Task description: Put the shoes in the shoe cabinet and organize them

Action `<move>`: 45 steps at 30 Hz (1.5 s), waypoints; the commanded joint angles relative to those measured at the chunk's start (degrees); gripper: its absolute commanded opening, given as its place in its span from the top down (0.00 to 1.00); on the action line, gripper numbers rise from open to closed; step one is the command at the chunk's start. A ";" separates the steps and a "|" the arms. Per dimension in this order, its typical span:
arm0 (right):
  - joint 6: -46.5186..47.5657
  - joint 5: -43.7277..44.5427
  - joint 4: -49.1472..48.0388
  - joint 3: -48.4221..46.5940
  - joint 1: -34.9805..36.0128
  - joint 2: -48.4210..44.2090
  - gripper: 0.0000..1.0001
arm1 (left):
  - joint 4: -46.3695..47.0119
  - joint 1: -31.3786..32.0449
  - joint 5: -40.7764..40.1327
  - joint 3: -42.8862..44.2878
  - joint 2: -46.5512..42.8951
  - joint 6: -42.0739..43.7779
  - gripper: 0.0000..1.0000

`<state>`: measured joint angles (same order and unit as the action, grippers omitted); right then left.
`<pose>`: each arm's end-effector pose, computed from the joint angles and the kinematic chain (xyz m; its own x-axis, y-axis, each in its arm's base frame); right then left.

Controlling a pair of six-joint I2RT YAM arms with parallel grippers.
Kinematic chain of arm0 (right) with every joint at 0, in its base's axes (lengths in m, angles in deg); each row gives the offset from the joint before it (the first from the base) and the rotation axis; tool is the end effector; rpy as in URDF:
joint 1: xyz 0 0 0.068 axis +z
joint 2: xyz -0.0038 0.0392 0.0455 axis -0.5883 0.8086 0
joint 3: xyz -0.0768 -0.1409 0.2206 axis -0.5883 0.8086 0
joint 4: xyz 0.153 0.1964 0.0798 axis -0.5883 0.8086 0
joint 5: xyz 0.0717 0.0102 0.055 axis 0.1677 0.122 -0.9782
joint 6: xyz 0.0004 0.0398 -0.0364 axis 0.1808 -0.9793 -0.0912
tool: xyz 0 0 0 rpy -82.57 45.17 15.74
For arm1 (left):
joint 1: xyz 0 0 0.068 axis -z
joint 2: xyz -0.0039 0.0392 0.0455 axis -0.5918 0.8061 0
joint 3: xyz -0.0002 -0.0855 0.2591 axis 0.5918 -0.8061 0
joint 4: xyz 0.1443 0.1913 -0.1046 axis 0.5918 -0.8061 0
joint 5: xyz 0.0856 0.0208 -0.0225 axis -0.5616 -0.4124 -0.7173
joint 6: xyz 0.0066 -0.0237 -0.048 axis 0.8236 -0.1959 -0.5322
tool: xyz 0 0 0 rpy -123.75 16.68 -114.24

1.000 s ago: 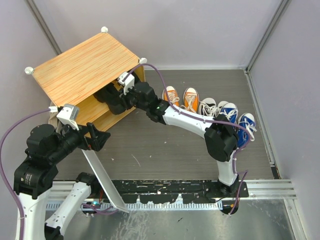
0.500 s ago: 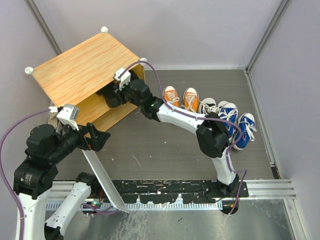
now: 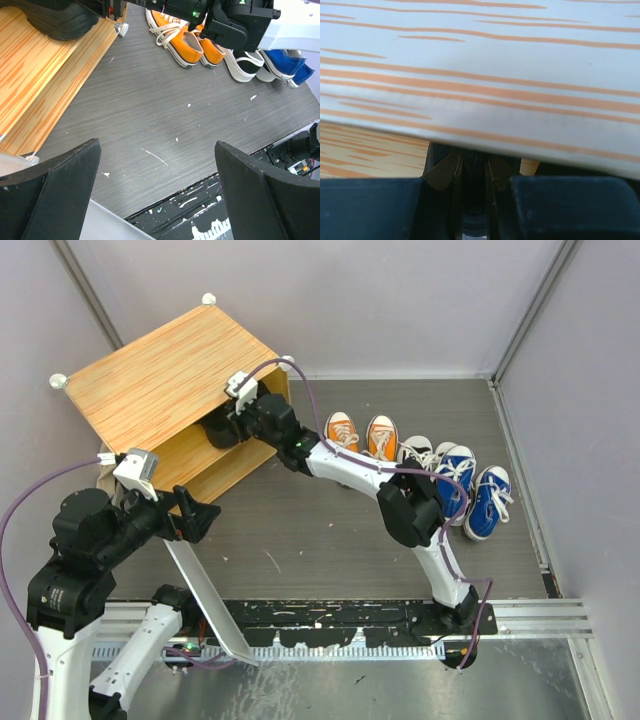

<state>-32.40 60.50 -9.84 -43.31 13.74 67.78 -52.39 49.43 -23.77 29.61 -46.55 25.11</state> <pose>0.3404 0.4058 0.2996 -0.0103 -0.0502 -0.9987 -0.8012 0.5980 -0.0218 0.0512 -0.0223 0.4150 -0.4378 -0.1192 -0.8912 0.3877 0.8692 -0.3067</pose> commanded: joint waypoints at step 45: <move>-0.87 3.68 -2.60 19.04 -13.99 -18.92 0.07 | 4.94 -0.01 1.91 -0.31 3.79 -4.67 0.02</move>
<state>-34.19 70.86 -5.03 -21.85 0.36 47.04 -49.70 49.43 -22.78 29.17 -43.79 20.71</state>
